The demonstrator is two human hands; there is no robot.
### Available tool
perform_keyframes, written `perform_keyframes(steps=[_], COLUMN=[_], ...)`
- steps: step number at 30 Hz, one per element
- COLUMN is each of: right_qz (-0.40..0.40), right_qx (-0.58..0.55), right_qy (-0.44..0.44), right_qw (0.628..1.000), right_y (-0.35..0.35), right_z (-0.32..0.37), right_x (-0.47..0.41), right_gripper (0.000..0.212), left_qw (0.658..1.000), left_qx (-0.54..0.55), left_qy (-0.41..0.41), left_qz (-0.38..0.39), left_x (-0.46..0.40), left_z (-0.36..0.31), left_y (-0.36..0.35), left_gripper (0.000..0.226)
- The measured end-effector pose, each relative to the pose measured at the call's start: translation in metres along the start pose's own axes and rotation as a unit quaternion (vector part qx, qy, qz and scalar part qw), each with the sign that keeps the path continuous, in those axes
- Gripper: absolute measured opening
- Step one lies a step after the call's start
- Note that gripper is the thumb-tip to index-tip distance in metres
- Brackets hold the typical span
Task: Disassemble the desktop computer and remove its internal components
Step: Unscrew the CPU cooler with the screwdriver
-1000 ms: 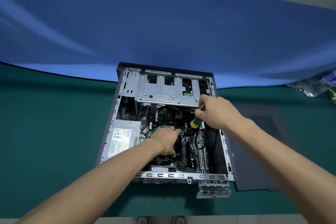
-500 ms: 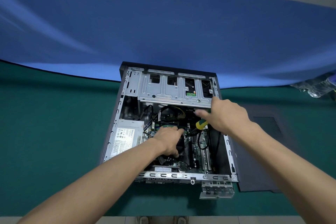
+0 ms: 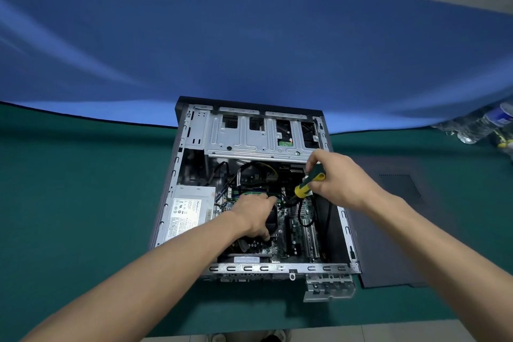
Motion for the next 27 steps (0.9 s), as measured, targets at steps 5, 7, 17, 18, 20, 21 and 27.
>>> perform_keyframes(steps=[5, 7, 17, 18, 20, 21, 27], right_qz=[-0.128, -0.148, -0.13, -0.129, -0.127, -0.126, -0.132], right_qx=[0.019, 0.033, 0.086, 0.09, 0.095, 0.097, 0.087], right_qy=[-0.005, 0.017, -0.012, -0.015, -0.017, -0.016, -0.015], right_qw=[0.992, 0.988, 0.988, 0.987, 0.987, 0.987, 0.987], right_y=[-0.005, -0.003, 0.0, -0.001, -0.003, -0.004, -0.007], right_z=[-0.01, -0.01, -0.009, -0.01, -0.011, -0.011, -0.013], right_x=[0.02, 0.027, 0.039, 0.039, 0.039, 0.039, 0.04], right_gripper=[0.016, 0.019, 0.021, 0.021, 0.021, 0.021, 0.019], left_qw=[1.0, 1.0, 1.0, 1.0, 1.0, 1.0, 1.0], left_qx=[-0.007, -0.007, -0.029, -0.03, -0.026, -0.025, -0.015], left_qy=[-0.001, -0.002, -0.008, -0.008, -0.007, -0.006, -0.002], left_qz=[-0.003, -0.002, 0.003, 0.005, 0.01, 0.01, 0.008], left_x=[0.003, 0.003, 0.008, 0.008, 0.008, 0.008, 0.009], left_z=[-0.001, -0.001, -0.004, -0.004, -0.004, -0.003, -0.001], left_y=[0.0, 0.0, 0.005, 0.007, 0.008, 0.008, 0.009], left_gripper=[0.089, 0.089, 0.082, 0.08, 0.078, 0.079, 0.083])
Point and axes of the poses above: each hand's wrist, its own x-axis away from the middle knuckle, its own y-axis out of the back of the hand, z = x × y, the point moved 3 cm from there along -x, towards the middle knuckle, and after that the axes turned 8 degrees about y, right-handed, at the moved point
